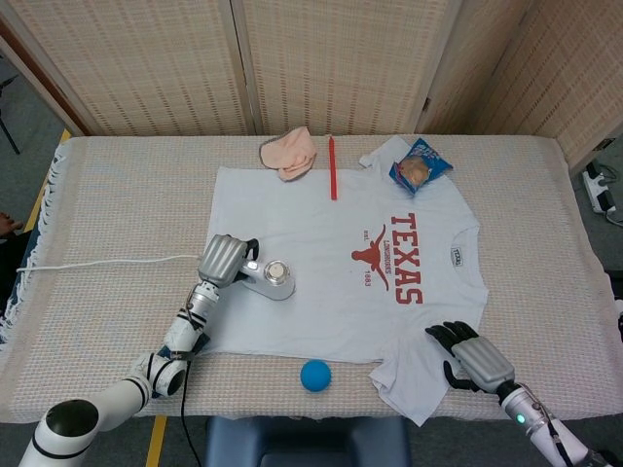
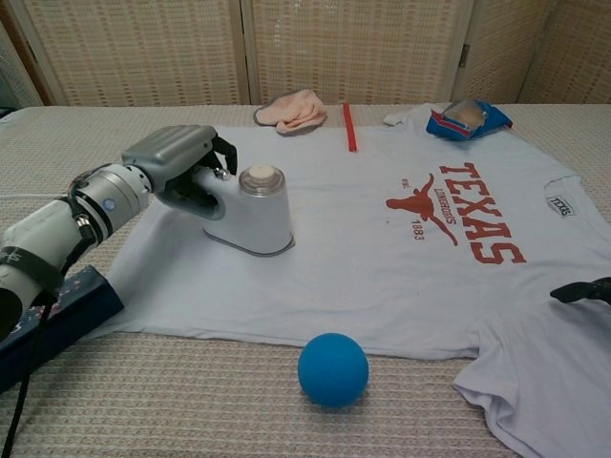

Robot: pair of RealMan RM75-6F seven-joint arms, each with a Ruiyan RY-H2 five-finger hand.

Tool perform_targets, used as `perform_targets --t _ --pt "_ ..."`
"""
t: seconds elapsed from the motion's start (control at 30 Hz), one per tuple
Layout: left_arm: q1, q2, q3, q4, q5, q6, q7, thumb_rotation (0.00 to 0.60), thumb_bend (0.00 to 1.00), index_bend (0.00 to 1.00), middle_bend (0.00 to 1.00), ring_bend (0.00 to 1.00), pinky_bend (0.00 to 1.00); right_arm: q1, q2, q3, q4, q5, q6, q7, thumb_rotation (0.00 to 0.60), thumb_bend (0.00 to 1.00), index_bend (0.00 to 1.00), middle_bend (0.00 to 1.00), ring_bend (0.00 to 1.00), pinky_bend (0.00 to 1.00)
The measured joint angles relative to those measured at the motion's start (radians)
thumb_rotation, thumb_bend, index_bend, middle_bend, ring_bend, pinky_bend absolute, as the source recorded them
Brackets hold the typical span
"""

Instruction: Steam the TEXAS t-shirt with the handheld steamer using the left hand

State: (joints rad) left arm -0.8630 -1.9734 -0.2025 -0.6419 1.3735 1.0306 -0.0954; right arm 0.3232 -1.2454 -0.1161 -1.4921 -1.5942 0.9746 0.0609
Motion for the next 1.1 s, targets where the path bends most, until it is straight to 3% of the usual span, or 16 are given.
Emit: perform_targets --t 0.47,0.67,0.87,1.1 --pt "0.012 -0.092 0.019 0.336 0.018 0.028 -0.104 0.600 0.28 0.85 0.92 0.75 0.67 0.002 -0.003 -0.007 -0.018 0.026 0.004 -0.036 0.365 0.76 0.00 0.06 0.00 0.00" --pt "0.024 -0.093 0.003 0.421 -0.009 -0.023 -0.127 0.600 0.28 0.84 0.91 0.74 0.67 0.003 -0.002 -0.007 -0.030 0.035 0.008 -0.049 0.368 0.76 0.00 0.06 0.00 0.00" --pt "0.043 -0.066 -0.034 0.436 -0.054 -0.058 -0.167 0.600 0.28 0.84 0.91 0.74 0.67 0.005 -0.001 -0.010 -0.034 0.036 0.012 -0.054 0.366 0.76 0.00 0.06 0.00 0.00" --pt "0.062 -0.021 -0.059 0.346 -0.070 0.013 -0.260 0.600 0.28 0.84 0.91 0.74 0.67 0.010 -0.006 -0.013 -0.028 0.032 0.010 -0.045 0.365 0.76 0.00 0.06 0.00 0.00"
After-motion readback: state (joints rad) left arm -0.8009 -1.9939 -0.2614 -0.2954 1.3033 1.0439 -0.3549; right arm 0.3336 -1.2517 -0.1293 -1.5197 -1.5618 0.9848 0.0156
